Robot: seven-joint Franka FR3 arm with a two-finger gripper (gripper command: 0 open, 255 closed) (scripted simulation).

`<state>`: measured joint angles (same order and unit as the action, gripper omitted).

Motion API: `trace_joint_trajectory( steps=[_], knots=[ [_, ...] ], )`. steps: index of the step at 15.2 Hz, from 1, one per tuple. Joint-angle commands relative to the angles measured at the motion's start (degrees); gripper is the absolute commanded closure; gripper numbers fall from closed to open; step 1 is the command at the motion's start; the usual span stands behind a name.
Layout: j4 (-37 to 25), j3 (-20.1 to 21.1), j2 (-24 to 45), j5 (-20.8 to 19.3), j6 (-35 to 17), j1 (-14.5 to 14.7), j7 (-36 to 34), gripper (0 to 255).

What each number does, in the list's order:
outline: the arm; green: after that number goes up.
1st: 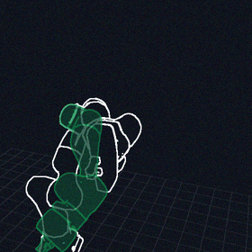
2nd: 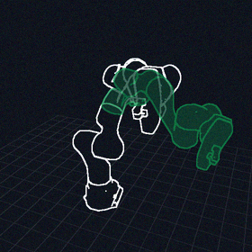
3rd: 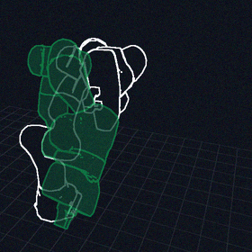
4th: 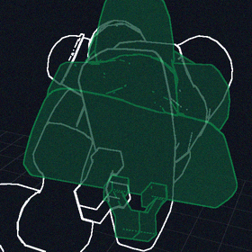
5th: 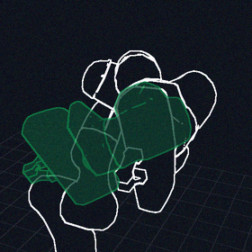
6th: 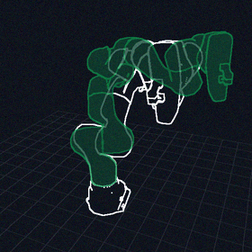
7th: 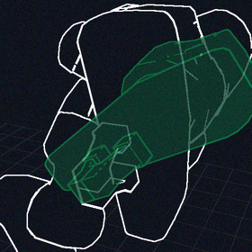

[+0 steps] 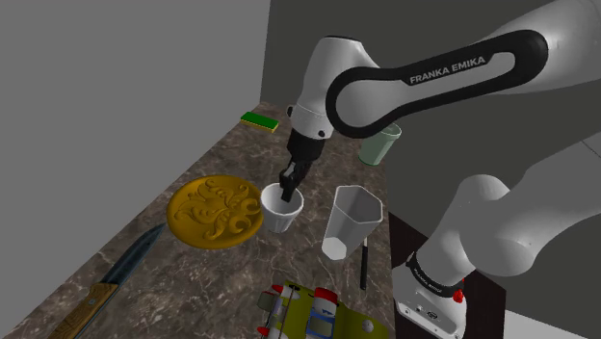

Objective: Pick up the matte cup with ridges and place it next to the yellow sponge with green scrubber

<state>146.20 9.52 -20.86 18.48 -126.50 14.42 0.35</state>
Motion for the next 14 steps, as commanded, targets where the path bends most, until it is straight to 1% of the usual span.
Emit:
trace_joint_trajectory(
  steps=[1, 14],
  knots=[
    [-0.8, -0.1, -0.9, -0.3, 1.7, -0.1, -0.3, 255],
    [-7.9, -0.9, -4.7, -1.8, 12.4, -0.6, -2.5, 255]
  ],
)
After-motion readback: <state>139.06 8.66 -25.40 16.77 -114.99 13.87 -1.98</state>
